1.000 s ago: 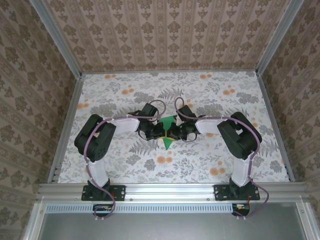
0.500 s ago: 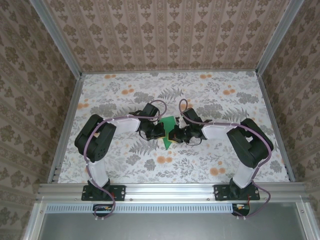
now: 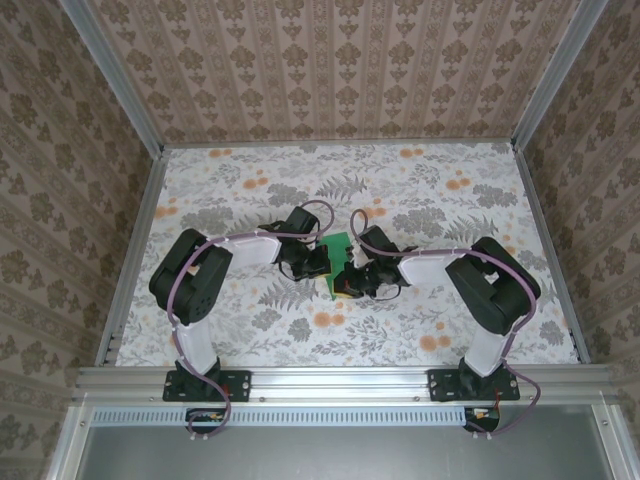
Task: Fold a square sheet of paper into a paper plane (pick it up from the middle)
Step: Third fold the triangle at the center of the table.
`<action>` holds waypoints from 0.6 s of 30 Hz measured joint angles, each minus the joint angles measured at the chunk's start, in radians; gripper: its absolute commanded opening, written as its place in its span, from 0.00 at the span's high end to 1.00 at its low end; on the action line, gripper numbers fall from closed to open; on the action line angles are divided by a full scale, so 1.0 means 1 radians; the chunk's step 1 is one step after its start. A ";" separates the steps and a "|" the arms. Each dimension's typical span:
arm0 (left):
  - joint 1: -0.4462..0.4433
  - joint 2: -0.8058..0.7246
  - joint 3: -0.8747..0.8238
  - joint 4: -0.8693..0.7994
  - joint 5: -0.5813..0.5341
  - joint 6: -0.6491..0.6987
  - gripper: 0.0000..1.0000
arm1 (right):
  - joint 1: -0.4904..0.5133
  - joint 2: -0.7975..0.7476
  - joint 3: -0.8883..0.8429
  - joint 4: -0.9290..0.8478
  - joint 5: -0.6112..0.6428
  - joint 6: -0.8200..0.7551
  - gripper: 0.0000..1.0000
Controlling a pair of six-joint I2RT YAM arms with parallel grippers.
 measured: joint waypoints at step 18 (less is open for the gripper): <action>-0.006 0.008 0.031 -0.023 -0.036 0.031 0.95 | 0.002 0.023 0.000 0.043 -0.003 0.005 0.90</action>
